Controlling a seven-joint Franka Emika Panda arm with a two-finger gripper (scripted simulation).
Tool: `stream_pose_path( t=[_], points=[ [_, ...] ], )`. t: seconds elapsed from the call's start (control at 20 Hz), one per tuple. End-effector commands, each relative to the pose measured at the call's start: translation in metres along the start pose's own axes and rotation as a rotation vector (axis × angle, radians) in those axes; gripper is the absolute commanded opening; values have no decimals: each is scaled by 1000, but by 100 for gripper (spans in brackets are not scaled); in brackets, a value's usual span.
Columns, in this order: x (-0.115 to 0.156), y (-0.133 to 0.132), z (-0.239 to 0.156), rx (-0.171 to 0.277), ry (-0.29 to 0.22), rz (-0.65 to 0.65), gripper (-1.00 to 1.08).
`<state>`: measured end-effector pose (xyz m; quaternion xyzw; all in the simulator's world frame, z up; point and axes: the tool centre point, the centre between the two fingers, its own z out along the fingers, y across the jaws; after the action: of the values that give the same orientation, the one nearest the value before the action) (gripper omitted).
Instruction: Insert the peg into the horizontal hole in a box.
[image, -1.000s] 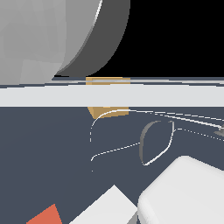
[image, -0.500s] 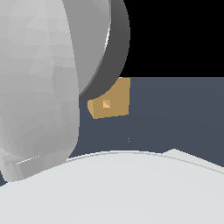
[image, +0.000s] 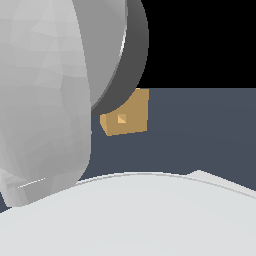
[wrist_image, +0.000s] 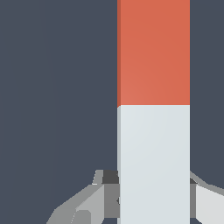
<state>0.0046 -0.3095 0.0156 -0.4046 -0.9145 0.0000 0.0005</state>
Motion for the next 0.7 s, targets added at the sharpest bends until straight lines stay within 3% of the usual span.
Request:
stream_pose_path(
  t=[0.0, 0.35, 0.65],
  points=[
    [1, 1, 0, 0, 0, 0, -100],
    [14, 9, -2, 0, 0, 17, -100],
    [42, 28, -7, 0, 0, 51, -100]
  ],
)
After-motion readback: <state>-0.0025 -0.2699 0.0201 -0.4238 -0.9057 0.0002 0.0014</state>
